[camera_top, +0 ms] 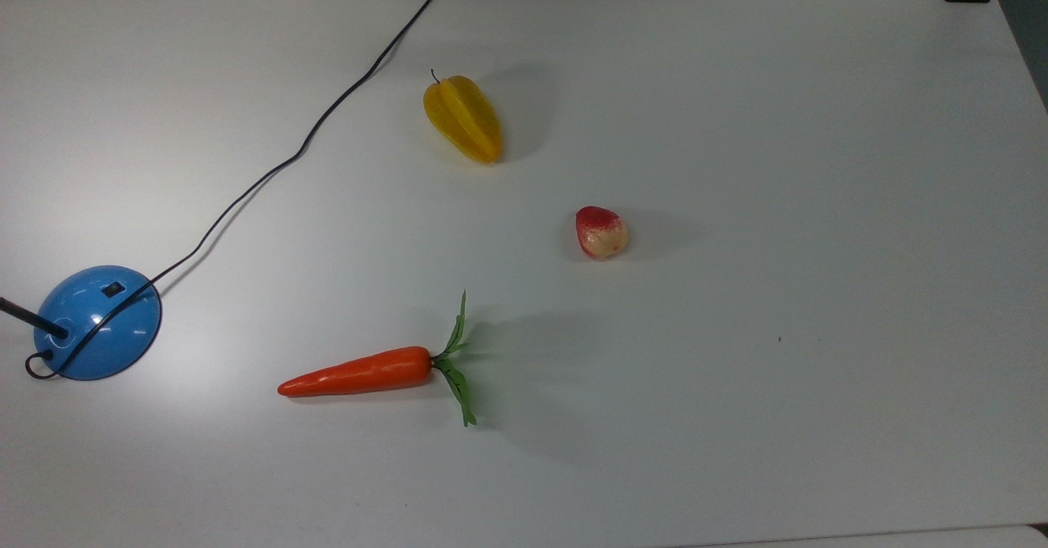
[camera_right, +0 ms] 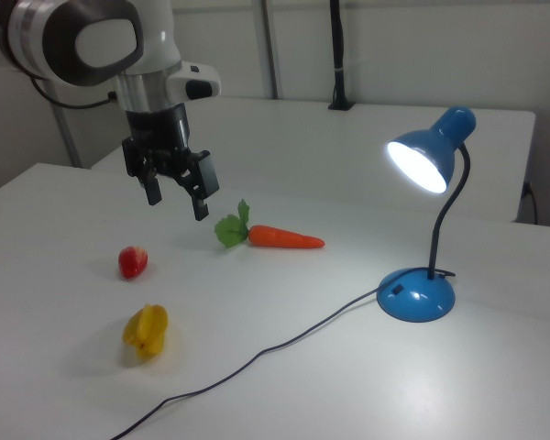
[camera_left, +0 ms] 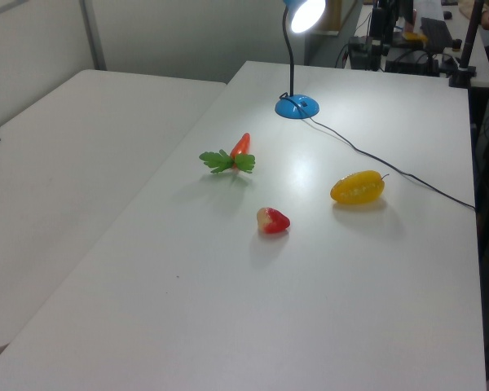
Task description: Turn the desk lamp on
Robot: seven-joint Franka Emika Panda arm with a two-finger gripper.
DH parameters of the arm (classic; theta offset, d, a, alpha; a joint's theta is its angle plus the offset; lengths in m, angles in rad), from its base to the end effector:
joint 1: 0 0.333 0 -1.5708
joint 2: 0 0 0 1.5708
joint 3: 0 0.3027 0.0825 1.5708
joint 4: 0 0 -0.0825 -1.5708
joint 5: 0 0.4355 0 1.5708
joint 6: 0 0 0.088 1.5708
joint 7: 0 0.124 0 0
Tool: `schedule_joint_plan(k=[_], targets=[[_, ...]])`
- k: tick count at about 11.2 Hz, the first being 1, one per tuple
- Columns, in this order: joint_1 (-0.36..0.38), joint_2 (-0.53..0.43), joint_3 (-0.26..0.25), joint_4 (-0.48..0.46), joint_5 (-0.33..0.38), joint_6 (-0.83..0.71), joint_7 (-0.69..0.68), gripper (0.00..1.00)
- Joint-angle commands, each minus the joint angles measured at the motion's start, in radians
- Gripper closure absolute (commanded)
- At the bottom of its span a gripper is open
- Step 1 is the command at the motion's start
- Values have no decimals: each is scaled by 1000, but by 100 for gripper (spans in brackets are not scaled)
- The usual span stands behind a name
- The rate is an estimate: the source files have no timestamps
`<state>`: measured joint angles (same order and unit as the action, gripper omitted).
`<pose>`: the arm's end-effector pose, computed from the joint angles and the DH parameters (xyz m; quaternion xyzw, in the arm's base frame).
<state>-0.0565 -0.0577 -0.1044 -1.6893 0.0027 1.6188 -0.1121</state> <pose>0.5833 -0.0957 0.5705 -0.9997 0.0244 0.0059 0.0052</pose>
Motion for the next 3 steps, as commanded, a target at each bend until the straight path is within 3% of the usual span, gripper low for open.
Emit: schedule_joint_plan(k=[1, 3], targets=[[29, -19, -15, -27, -24, -2, 45, 0], [29, -13, -15, -27, -24, 4, 51, 0]])
